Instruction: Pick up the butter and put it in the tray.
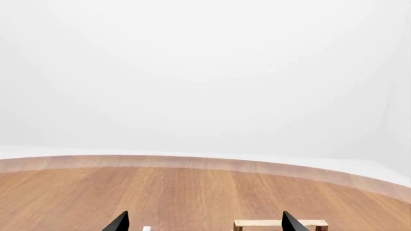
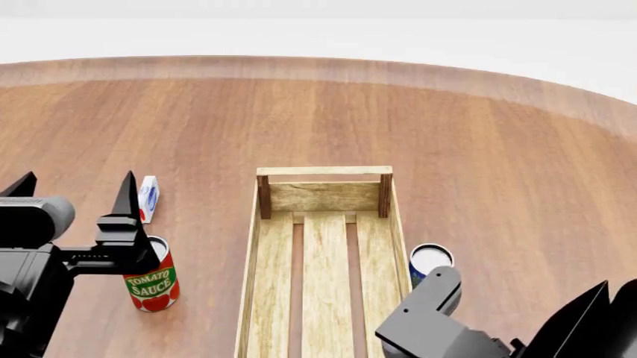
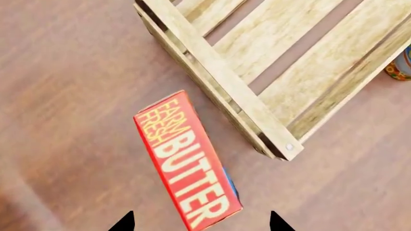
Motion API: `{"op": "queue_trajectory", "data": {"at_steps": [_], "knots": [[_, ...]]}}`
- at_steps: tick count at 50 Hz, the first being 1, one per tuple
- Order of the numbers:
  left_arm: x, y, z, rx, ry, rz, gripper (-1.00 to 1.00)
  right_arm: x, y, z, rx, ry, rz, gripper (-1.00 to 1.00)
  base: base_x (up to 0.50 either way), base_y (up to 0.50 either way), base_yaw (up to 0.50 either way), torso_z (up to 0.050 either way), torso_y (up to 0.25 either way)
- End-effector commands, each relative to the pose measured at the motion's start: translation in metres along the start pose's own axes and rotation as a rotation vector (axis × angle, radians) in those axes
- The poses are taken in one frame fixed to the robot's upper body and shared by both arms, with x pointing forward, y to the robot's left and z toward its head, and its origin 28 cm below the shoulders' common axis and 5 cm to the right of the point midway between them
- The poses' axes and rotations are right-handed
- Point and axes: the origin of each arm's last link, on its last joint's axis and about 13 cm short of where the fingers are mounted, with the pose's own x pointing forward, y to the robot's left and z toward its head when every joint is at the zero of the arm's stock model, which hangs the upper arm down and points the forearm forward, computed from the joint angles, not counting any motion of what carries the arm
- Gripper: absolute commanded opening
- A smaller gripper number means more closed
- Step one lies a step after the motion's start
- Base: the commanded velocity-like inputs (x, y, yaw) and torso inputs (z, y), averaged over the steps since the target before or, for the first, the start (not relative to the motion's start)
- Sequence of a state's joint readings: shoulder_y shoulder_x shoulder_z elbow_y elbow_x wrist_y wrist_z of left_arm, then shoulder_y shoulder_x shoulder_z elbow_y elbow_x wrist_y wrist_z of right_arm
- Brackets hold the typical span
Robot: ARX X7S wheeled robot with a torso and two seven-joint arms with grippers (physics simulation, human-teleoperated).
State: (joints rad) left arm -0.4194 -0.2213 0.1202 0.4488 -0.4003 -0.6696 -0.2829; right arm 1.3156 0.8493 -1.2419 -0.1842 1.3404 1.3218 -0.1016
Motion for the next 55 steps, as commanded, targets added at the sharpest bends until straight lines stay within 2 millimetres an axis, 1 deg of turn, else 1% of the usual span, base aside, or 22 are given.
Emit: {"op": "queue_trajectory", "data": {"at_steps": [1,28,48,55], "knots": [[0.000,0.000,-0.001,-0.001,0.001,-0.004,1.00,0.007,-0.003,0.001,-0.005,0.004,0.013,1.00,0.00,0.00,0.00,0.000,0.000],[-0.002,0.000,-0.001,-0.006,0.005,-0.009,1.00,0.037,-0.011,0.006,-0.033,0.036,0.094,1.00,0.00,0.00,0.00,0.000,0.000],[-0.001,0.000,-0.003,-0.006,0.010,-0.010,1.00,0.043,-0.016,0.007,-0.025,0.050,0.099,1.00,0.00,0.00,0.00,0.000,0.000],[-0.002,0.000,-0.003,-0.006,0.011,-0.010,1.00,0.049,-0.019,0.007,-0.020,0.054,0.111,1.00,0.00,0.00,0.00,0.000,0.000]]}}
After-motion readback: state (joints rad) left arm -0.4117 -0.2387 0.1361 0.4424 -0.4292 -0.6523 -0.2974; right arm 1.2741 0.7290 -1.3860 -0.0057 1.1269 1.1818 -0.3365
